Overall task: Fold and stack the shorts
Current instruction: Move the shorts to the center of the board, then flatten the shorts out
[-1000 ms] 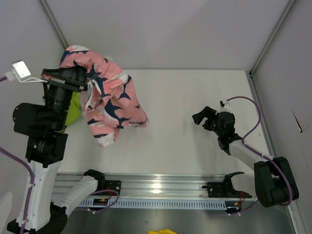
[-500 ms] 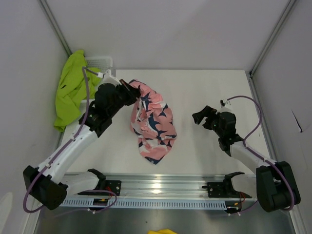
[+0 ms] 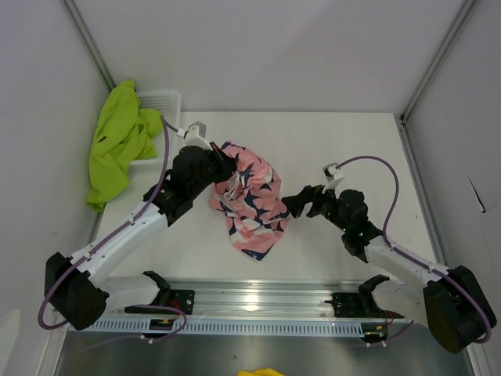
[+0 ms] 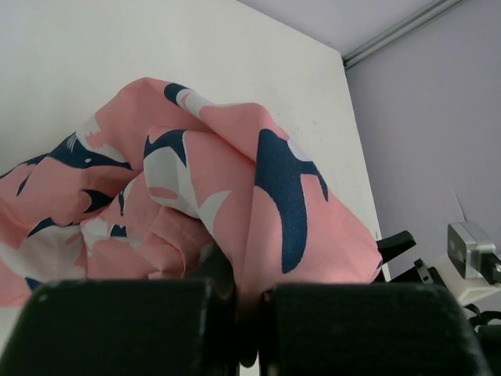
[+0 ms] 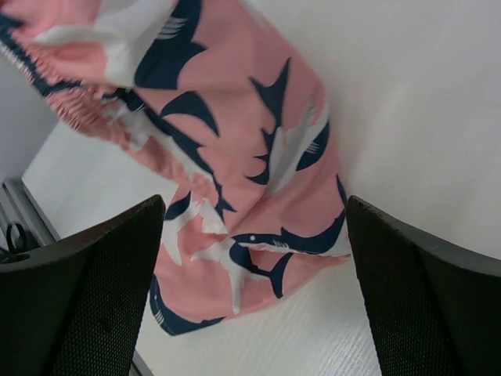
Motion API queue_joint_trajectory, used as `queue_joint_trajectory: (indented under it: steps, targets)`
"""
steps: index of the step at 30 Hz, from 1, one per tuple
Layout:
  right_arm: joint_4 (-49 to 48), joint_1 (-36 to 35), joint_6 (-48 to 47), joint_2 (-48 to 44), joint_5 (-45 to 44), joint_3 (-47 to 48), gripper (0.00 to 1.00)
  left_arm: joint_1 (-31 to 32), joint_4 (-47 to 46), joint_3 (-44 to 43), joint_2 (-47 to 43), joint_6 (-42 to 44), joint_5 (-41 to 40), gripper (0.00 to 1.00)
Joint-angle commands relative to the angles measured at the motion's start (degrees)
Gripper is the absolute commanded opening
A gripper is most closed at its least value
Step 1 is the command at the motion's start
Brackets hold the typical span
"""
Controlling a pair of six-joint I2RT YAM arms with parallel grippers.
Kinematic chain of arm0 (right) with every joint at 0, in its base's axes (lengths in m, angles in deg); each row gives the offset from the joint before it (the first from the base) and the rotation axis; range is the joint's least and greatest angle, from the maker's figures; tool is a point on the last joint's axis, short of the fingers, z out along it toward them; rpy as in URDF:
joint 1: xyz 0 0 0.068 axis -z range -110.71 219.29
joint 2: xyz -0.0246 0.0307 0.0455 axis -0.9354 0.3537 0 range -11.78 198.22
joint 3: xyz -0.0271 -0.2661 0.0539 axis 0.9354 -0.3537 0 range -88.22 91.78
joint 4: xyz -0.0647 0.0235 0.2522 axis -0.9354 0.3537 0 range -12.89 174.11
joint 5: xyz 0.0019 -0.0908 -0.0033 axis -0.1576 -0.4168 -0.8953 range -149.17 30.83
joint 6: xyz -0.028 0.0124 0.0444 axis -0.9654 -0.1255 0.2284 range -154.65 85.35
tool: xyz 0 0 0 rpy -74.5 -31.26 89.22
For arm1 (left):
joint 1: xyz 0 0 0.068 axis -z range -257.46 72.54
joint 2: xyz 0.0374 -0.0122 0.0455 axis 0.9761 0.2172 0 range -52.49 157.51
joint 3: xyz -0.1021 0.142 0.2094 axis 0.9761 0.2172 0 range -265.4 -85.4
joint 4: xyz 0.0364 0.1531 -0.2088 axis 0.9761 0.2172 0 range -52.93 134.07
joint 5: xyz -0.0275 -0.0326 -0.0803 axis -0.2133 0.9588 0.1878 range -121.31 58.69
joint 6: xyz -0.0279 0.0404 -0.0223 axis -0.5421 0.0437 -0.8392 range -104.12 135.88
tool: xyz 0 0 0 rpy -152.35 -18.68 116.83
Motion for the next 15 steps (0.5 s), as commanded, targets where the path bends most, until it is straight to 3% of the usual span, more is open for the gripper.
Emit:
queue_joint_trajectory:
  steps: [1,10,15]
  targets:
    - [-0.15,-6.97,-7.93,-1.44,-2.55,3.73,0.97,0.79,-0.97,3.56,-3.84,-2.54,-2.45,0.00]
    - [3.54,-27.18,-10.41,4.17,-19.18,13.83,0.93,0.96,0.88,8.40,-11.66,-5.81,-2.27,0.00]
    - [7.59,-32.38,-11.54,10.58,-26.63,22.00,0.92,0.96,0.97,9.64,-14.04,-8.26,-0.52,0.01]
